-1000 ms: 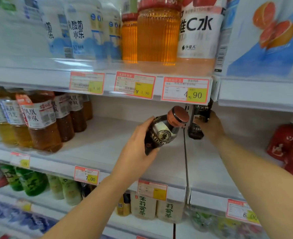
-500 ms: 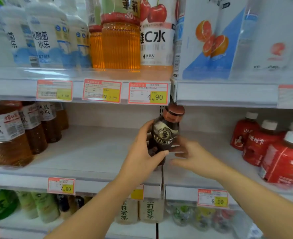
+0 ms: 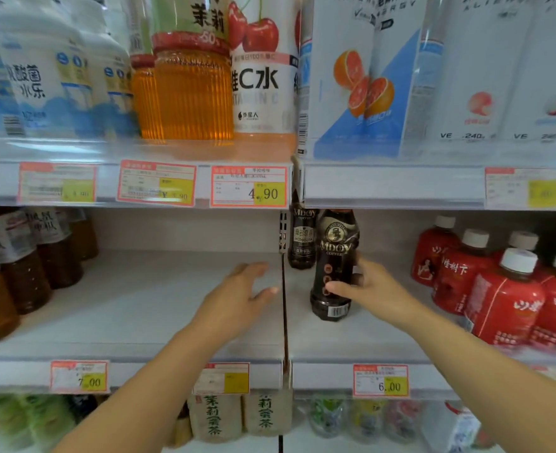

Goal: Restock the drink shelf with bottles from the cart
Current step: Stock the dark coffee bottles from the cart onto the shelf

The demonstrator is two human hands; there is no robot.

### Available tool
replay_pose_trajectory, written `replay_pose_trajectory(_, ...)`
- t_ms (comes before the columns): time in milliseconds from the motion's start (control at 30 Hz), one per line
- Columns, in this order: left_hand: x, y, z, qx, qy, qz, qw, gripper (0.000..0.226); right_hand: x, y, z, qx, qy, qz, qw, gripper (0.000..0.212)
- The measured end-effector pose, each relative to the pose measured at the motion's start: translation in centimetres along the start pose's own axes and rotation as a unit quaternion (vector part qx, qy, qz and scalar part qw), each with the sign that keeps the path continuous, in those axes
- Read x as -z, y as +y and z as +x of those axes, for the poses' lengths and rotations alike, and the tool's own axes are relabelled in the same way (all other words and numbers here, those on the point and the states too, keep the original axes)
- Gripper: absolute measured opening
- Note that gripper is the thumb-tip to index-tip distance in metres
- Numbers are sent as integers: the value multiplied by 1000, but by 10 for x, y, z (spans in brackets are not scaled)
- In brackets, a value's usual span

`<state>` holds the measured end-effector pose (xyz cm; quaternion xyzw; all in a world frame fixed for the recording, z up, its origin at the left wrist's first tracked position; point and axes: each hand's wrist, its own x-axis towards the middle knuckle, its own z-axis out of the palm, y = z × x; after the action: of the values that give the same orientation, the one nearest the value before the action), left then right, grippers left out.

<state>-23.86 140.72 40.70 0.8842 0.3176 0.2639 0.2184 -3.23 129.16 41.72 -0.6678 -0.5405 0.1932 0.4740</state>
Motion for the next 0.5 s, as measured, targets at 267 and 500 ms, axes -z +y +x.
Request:
replay_pose_trajectory(267,-2,-34,-5,60,-90,124,986,51,-4,7,24,-27,64,8,998,74)
replay_pose_trajectory(500,-3,-36,-6,58,-83,122,987,51,-16,8,32,-17,148,-39,988,77)
